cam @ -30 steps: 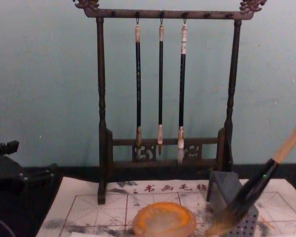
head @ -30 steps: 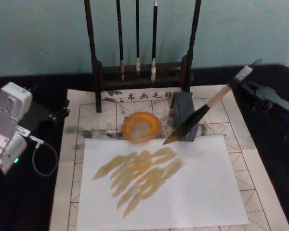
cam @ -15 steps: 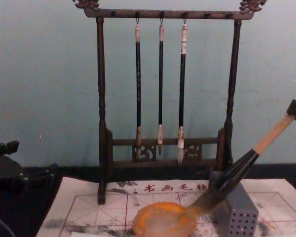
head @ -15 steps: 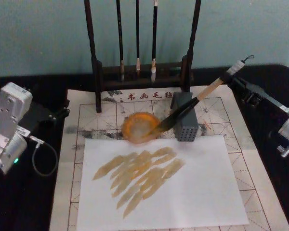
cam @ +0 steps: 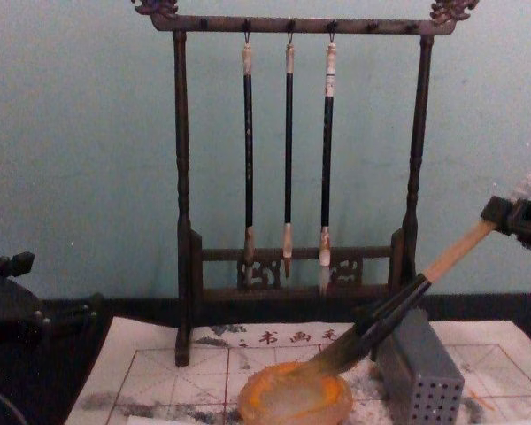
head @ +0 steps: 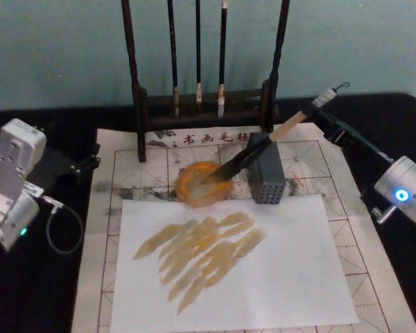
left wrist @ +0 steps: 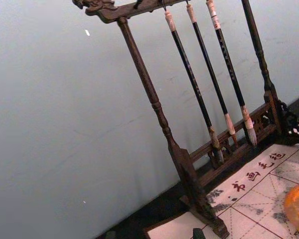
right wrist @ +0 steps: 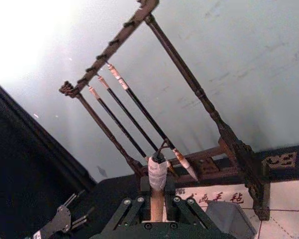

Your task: Pick up the brush from the inkstone, write on the paper, then place the brush back to its original position.

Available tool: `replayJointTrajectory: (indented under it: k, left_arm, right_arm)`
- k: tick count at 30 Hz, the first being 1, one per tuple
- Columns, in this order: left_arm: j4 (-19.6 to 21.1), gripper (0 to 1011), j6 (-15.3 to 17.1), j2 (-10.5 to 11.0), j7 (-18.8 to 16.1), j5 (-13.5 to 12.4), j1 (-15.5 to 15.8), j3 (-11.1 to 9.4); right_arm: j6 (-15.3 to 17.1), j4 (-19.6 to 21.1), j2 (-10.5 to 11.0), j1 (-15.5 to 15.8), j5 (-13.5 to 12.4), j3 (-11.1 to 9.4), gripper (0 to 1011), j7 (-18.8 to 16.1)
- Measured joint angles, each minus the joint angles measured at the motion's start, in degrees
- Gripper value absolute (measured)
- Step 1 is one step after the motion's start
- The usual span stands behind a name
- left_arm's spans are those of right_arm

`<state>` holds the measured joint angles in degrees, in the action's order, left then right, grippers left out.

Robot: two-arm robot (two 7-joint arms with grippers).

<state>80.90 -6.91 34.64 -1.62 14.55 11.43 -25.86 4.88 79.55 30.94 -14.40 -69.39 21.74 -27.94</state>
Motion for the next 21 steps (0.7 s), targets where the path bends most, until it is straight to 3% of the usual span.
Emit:
replayJointTrajectory:
  k: [21]
  left_arm:
    - [0.0, 1001, 0.0, 0.0, 0.0, 0.0, 0.0, 0.0]
  right_arm:
    - [-1.14, -6.01, -6.39, -2.18, -1.8, 0.93, 178, 4.37]
